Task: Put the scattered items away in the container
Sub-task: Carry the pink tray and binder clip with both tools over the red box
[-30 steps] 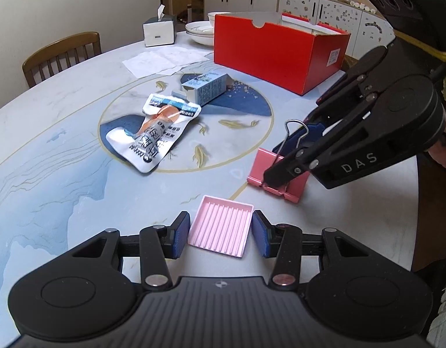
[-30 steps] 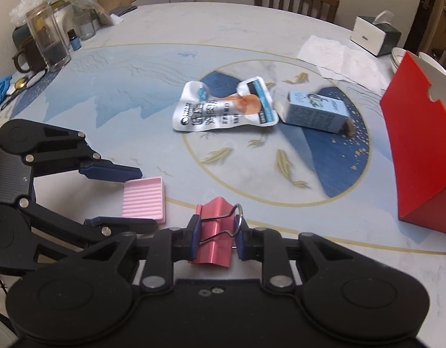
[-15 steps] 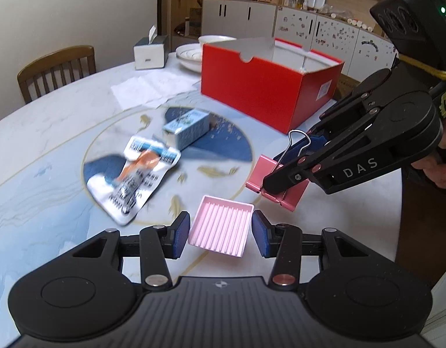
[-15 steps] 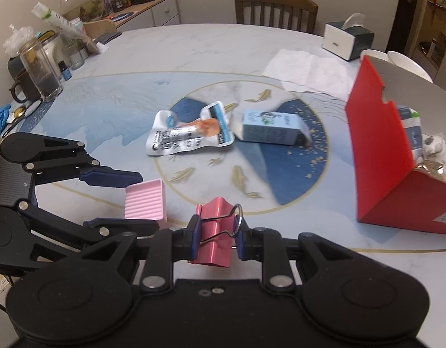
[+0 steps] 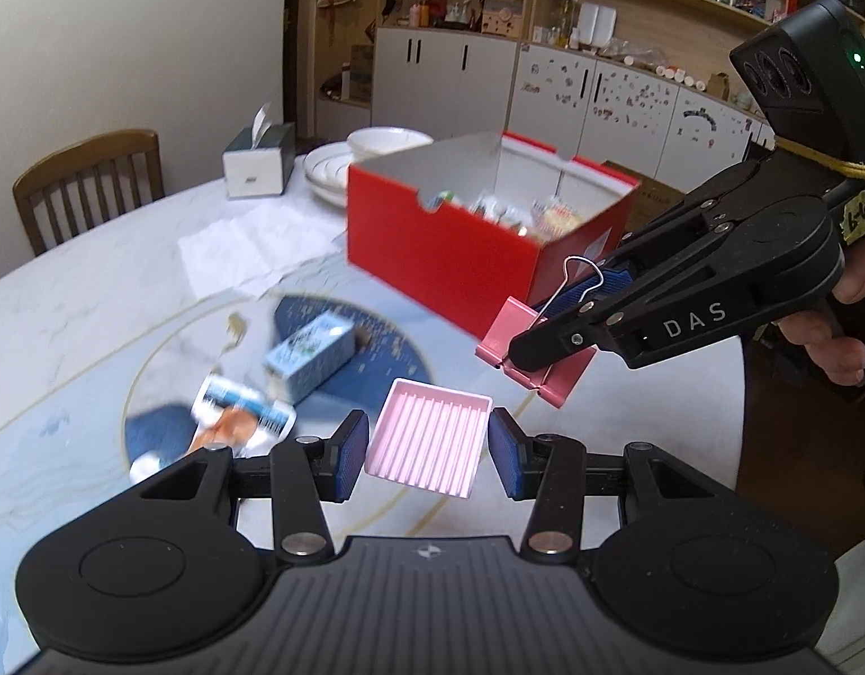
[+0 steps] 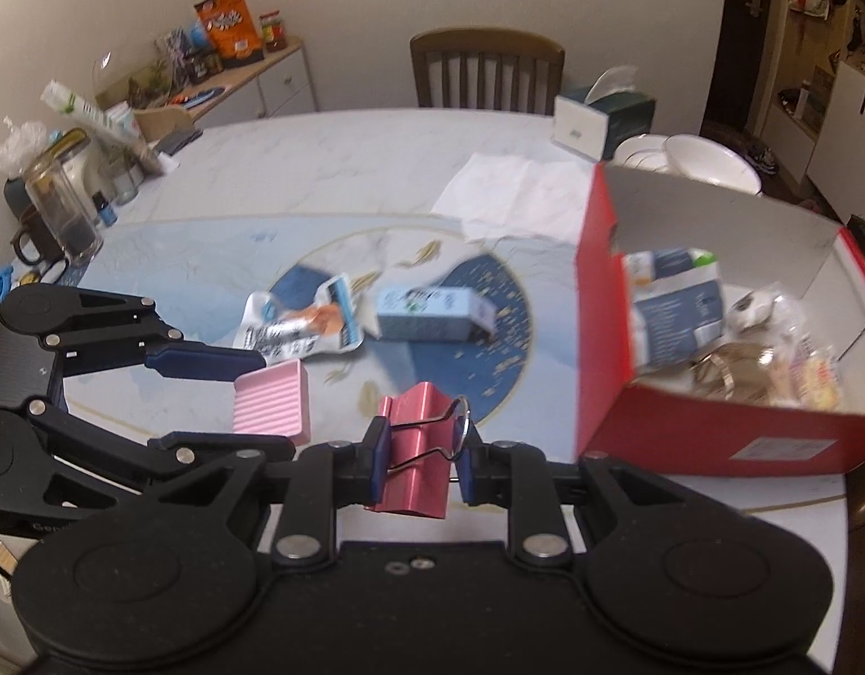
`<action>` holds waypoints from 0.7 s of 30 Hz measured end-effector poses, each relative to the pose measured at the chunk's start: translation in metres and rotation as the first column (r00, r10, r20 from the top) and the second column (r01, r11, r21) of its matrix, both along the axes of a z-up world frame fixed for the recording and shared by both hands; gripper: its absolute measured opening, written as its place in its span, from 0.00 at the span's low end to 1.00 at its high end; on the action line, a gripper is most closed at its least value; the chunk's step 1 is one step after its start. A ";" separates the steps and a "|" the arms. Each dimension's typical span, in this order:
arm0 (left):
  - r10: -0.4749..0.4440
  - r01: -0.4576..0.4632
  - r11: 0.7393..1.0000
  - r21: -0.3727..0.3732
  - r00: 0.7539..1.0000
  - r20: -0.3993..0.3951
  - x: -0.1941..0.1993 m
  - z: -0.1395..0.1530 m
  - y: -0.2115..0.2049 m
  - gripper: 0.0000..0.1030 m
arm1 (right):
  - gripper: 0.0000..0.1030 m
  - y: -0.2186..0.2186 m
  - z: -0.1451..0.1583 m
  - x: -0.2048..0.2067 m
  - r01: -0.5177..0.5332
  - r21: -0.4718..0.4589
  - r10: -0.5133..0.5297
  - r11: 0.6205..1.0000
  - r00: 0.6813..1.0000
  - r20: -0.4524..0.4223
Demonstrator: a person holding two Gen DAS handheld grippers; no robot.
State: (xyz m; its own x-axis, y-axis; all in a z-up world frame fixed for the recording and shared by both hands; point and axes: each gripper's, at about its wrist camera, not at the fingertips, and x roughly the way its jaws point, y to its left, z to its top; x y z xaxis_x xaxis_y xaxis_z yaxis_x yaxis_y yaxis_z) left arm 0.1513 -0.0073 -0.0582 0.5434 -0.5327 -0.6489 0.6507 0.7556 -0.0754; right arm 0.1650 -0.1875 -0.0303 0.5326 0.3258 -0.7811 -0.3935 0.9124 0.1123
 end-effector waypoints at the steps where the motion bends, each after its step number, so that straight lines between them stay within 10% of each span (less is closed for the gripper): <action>1: -0.004 0.004 1.000 -0.002 1.000 0.003 0.001 0.003 -0.004 0.44 | 0.21 -0.004 0.003 0.001 0.002 0.002 -0.002 1.000 1.000 0.007; 21: -0.077 0.083 0.995 -0.052 0.992 0.102 0.048 0.048 -0.098 0.44 | 0.21 -0.110 0.039 0.044 0.115 0.016 -0.116 0.993 0.987 0.114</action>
State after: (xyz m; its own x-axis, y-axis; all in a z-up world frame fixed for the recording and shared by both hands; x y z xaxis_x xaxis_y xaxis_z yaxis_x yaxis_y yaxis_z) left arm 0.1994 -0.1052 -0.0102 0.5580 -0.6108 -0.5617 0.7151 0.6974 -0.0479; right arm 0.2091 -0.2979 0.0091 0.6529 0.2641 -0.7099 -0.2963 0.9516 0.0815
